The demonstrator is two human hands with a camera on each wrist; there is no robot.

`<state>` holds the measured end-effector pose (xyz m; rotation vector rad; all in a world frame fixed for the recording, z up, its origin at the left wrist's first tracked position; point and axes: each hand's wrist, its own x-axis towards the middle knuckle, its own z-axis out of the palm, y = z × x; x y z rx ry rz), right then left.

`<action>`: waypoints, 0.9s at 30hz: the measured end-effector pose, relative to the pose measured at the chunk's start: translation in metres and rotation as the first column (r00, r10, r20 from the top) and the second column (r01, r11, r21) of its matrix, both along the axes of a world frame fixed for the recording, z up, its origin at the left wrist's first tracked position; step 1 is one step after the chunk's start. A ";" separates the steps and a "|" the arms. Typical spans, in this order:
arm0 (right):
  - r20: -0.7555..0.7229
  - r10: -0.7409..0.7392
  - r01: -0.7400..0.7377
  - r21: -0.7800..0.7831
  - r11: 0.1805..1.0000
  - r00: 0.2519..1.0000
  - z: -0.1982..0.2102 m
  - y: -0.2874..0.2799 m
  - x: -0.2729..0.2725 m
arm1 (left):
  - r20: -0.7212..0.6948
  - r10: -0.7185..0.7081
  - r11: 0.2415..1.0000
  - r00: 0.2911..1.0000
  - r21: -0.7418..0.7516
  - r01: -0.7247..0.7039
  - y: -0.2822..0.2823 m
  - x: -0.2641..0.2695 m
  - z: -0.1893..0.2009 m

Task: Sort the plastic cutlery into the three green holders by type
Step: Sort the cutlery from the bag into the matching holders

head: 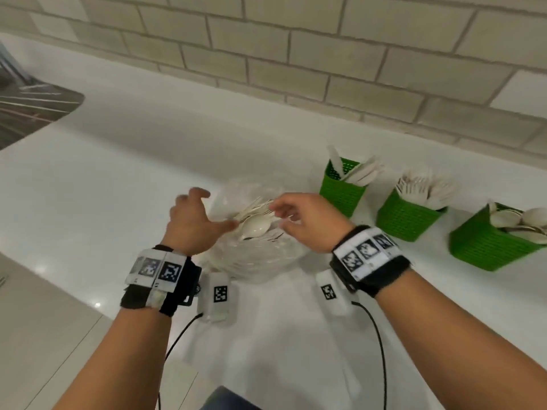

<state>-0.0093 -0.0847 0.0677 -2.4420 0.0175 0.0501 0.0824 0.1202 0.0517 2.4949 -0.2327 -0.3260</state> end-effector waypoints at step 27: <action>-0.228 0.206 -0.306 -0.652 0.694 0.952 -0.025 0.063 0.053 | 0.014 -0.357 0.862 0.934 -0.380 0.335 0.019 0.042 -0.022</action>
